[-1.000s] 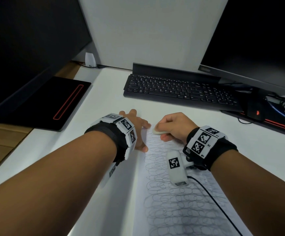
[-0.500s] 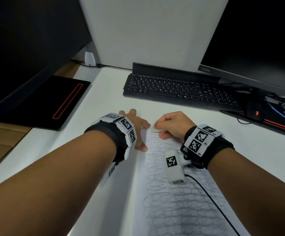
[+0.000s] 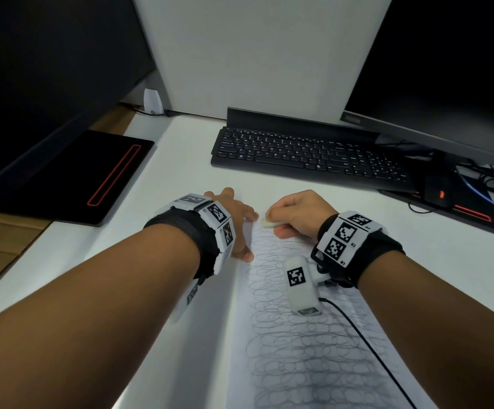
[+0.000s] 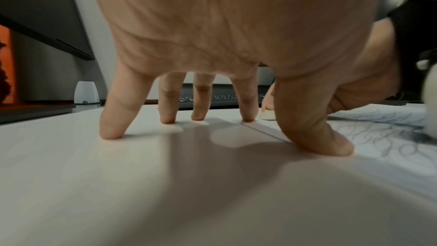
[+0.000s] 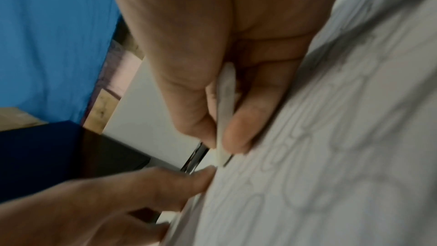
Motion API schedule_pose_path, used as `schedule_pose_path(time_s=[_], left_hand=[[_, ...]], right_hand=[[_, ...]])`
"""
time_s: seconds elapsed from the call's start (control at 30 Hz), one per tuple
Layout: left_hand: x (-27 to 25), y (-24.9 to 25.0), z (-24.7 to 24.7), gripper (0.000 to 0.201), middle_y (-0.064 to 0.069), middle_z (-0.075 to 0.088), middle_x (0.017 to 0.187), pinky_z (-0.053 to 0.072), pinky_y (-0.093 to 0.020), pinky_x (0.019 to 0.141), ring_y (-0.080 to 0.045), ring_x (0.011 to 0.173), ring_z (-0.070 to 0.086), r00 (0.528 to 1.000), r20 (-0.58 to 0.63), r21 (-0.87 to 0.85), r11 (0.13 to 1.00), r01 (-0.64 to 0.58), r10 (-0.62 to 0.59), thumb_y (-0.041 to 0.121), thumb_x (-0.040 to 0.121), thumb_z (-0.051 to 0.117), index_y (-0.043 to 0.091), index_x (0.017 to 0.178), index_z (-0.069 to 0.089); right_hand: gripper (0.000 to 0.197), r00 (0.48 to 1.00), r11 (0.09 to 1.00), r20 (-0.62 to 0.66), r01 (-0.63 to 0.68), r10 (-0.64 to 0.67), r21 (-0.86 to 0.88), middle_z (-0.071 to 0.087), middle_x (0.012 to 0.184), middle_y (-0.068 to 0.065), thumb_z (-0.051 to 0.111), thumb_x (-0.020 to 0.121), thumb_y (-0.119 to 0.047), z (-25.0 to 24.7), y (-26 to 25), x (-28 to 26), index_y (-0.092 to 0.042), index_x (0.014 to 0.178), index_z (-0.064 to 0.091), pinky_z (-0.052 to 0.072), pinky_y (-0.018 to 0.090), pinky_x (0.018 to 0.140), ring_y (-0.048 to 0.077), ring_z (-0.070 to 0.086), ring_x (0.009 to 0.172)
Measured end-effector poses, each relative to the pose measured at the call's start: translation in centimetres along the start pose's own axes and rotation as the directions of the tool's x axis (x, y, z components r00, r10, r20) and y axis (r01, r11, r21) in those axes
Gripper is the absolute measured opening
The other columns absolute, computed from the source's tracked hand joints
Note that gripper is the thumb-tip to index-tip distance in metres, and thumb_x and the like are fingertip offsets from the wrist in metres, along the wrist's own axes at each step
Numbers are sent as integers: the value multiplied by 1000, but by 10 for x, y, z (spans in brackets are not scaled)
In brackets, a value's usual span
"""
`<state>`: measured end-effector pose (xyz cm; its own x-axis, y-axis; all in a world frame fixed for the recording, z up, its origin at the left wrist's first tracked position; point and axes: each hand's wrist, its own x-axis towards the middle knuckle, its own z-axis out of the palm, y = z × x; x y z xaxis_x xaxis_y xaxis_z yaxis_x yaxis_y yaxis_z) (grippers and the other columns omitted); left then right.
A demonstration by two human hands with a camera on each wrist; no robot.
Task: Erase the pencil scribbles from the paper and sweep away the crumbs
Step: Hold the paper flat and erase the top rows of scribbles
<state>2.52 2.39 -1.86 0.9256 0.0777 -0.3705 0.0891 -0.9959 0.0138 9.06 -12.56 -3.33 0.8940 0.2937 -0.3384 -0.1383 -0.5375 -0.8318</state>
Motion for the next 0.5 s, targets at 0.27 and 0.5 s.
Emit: schedule_pose_path(time_s=[0.27,0.5], left_hand=[[0,-1,1,84,1,38,123,41,-35,86,-28,116,45,1000,-11,1,1000,-4,4,63,73,73,50,145,33],[-1,-1,1,83,3,37,116,42,-36,90,-27,116,45,1000,-13,-24,1000,1,-1,62,71,75,51,143,35]], right_hand=[[3,1000,1000,-20,15,-15,-10,70,66,7,74,81,-11,0,0,2,-12,79,75,56,24,70,14,68,58],[5,1000,999,-15,8,-9,-32,71,67,8,73,82,-12,-1,1,5,-14,77,74,56,26,71,16,68,60]])
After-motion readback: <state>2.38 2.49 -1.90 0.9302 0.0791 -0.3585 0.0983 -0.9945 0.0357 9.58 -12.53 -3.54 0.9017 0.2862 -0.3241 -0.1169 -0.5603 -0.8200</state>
